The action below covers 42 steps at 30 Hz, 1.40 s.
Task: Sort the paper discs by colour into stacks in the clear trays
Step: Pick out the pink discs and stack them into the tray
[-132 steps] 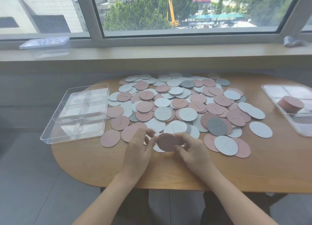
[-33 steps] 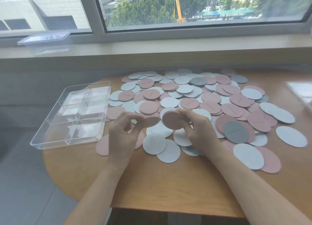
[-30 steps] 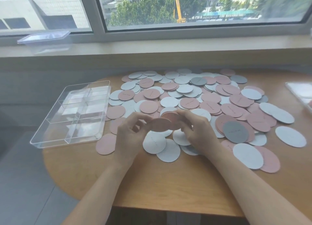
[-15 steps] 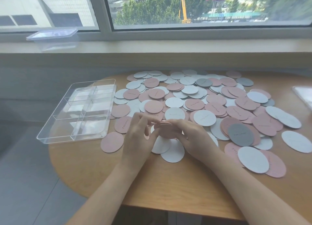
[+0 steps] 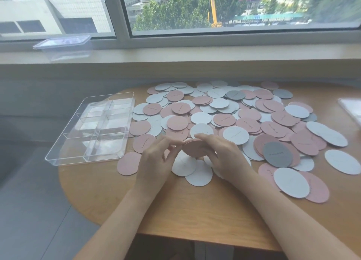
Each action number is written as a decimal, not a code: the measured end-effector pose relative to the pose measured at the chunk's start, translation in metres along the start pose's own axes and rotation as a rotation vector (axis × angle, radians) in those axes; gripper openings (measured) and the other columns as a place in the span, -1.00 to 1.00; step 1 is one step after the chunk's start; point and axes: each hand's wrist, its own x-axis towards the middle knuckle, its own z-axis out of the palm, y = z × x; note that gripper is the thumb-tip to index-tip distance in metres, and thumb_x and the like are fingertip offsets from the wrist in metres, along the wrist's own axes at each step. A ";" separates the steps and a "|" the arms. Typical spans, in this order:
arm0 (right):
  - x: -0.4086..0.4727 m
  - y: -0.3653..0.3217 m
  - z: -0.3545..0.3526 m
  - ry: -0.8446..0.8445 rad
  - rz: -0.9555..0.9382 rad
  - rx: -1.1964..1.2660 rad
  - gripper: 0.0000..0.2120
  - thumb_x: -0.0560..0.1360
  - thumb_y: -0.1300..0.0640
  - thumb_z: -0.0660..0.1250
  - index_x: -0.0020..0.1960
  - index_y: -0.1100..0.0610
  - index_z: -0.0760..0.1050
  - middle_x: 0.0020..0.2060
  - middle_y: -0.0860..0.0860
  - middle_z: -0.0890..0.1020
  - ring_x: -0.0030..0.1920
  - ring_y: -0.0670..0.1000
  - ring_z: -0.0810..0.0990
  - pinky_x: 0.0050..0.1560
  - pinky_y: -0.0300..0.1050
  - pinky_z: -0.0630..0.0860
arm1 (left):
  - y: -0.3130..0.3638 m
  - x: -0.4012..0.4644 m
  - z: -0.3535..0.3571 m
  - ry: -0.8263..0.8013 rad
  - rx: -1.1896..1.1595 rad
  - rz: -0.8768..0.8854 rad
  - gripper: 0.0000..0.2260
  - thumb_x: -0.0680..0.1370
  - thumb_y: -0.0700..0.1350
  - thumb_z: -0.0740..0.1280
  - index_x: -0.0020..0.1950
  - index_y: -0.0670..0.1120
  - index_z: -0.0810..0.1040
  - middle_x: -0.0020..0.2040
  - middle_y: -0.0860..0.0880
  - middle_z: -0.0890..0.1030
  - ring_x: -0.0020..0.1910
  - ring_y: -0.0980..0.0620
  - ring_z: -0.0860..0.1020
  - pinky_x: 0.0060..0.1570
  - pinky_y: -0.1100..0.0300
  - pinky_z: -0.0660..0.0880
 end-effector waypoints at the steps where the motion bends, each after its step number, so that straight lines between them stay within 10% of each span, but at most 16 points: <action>1: 0.000 0.000 -0.001 0.008 0.009 0.013 -0.64 0.50 0.26 0.27 0.29 0.13 0.53 0.00 0.00 0.67 -0.06 0.00 0.55 -0.10 -0.30 0.37 | -0.002 -0.001 -0.005 -0.001 0.108 0.002 -0.83 0.54 -0.19 0.44 0.09 0.02 0.64 -0.06 0.21 0.57 -0.10 0.18 0.55 -0.24 0.20 0.47; 12: 0.001 -0.002 -0.005 0.017 0.097 0.027 -0.67 0.48 0.32 0.38 0.22 0.14 0.58 -0.05 0.00 0.68 -0.15 -0.06 0.50 -0.12 -0.21 0.39 | -0.021 -0.008 -0.047 -0.367 0.495 -0.231 -0.54 0.60 0.02 0.35 0.50 0.10 0.38 0.32 0.13 0.44 0.34 0.10 0.35 0.15 0.17 0.37; 27: 0.001 -0.003 -0.009 -0.018 0.118 0.050 -0.73 0.49 0.29 0.37 0.17 0.12 0.59 -0.17 -0.17 0.56 -0.18 -0.15 0.39 -0.17 -0.51 0.31 | -0.012 0.049 -0.051 -0.781 0.499 -0.366 -0.62 0.46 -0.09 0.47 0.23 0.18 0.50 0.10 0.13 0.37 0.15 0.09 0.38 0.12 0.06 0.46; 33: 0.002 -0.005 -0.011 -0.019 0.127 0.074 -0.71 0.49 0.30 0.37 0.18 0.12 0.59 -0.19 -0.17 0.56 -0.15 -0.16 0.41 -0.16 -0.52 0.33 | -0.008 0.042 -0.049 -0.591 0.441 -0.297 -0.76 0.53 -0.16 0.41 0.04 0.07 0.40 -0.10 0.15 0.43 -0.14 0.10 0.43 -0.24 0.17 0.33; 42: 0.004 -0.004 -0.011 0.032 0.146 0.084 -0.66 0.44 0.18 0.32 0.21 0.15 0.59 -0.26 0.00 0.63 -0.24 -0.10 0.41 -0.20 -0.44 0.35 | 0.013 0.028 -0.049 -0.102 -0.028 -0.280 -0.83 0.54 -0.16 0.45 -0.11 0.07 0.52 -0.17 0.16 0.59 -0.26 0.16 0.51 -0.22 0.34 0.38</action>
